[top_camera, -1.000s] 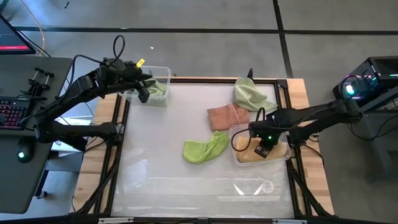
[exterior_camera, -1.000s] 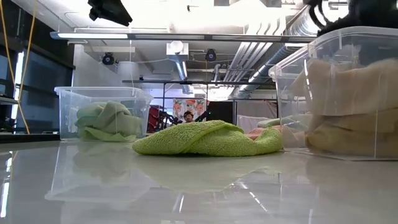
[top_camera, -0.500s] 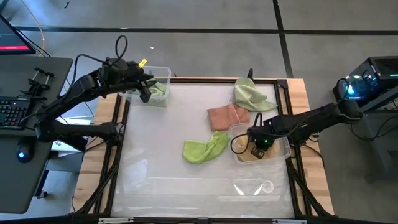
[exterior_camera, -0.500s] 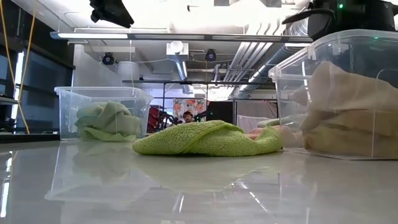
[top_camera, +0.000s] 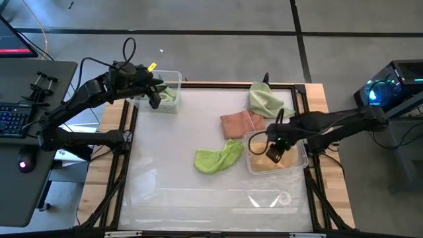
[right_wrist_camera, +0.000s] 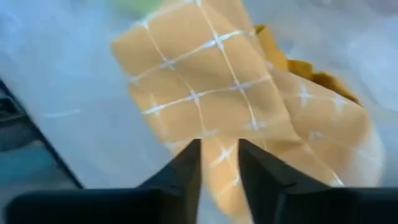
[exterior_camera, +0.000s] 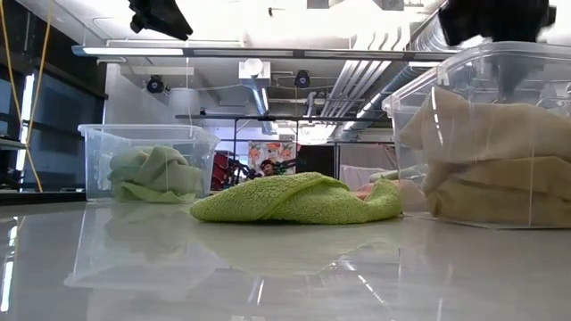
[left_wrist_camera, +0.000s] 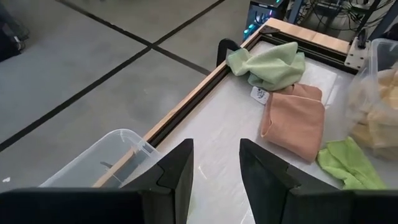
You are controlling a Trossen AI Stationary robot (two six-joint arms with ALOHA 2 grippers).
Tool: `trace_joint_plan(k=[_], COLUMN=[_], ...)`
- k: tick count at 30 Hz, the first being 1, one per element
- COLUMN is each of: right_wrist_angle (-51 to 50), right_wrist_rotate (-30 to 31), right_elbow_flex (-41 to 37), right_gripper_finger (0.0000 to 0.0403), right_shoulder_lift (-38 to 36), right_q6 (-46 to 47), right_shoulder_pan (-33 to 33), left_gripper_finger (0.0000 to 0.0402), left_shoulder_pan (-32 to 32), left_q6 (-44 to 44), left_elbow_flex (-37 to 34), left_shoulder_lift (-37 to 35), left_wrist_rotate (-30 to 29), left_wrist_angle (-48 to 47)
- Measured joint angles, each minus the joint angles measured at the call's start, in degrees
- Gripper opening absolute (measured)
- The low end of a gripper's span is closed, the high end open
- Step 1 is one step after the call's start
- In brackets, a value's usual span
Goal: Sort towels by color in basket
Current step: Put the yellow patterned towel into the right transparent bin, then put the light green towel into the left transparent bin
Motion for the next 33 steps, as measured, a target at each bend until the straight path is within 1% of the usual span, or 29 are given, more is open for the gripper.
trace_joint_plan(k=[4, 7, 9, 12, 14, 16, 18, 20, 25, 28, 31, 33], right_wrist_angle=[-5.3, -3.5, -0.1, 6.3, 7.8, 6.3, 4.0, 3.1, 3.0, 3.4, 5.3, 6.9], right_wrist_rotate=[2.3, 6.4, 12.1, 24.0, 31.1, 34.1, 34.3, 33.3, 25.6, 24.0, 22.9, 18.5], right_elbow_flex=[6.7, 10.6, 12.4, 13.4, 13.4, 13.4, 13.4, 13.4, 13.3, 13.3, 13.3, 13.3], right_gripper_finger=[0.0158, 0.0185, 0.0193, 0.0196, 0.0197, 0.0197, 0.0198, 0.02, 0.0226, 0.0245, 0.0253, 0.0254], right_shoulder_lift=[-1.1, -1.6, -1.6, -1.6, -1.4, -0.8, 0.2, 1.6, 8.0, 13.4, 19.0, 23.0], right_q6=[5.2, 7.9, 7.4, 5.7, 4.6, 4.6, 3.3, -1.0, -16.5, -26.6, -35.6, -41.1], right_shoulder_pan=[0.0, 0.0, 0.0, -0.2, -1.8, -5.1, -9.2, -13.6, -26.2, -32.5, -37.8, -41.2], left_gripper_finger=[0.0115, 0.0115, 0.0115, 0.0115, 0.0115, 0.0115, 0.0115, 0.0115, 0.0115, 0.0115, 0.0115, 0.0115], left_shoulder_pan=[0.0, 0.0, 0.0, 0.0, 0.0, 0.0, -0.3, -0.6, -1.2, -1.2, -1.2, -1.2], left_q6=[-0.9, -1.0, -1.0, -1.0, -1.0, -1.1, -2.0, -2.3, -2.8, -6.4, -10.5, -12.8], left_elbow_flex=[0.0, 0.0, 0.0, 0.0, 0.0, 0.0, 0.0, 0.0, 0.0, 0.0, 0.0, 0.0], left_shoulder_lift=[0.0, 0.0, 0.0, 0.0, 0.0, 0.0, 0.0, 0.0, 0.2, 0.9, 1.4, 1.8], left_wrist_rotate=[0.1, 2.0, 3.8, 6.2, 7.8, 8.6, 8.7, 8.7, 7.9, 7.1, 7.0, 6.9], left_wrist_angle=[-0.1, -0.1, -0.1, -0.2, -0.6, -1.1, -1.3, -1.1, -0.3, 0.6, 2.3, 2.8])
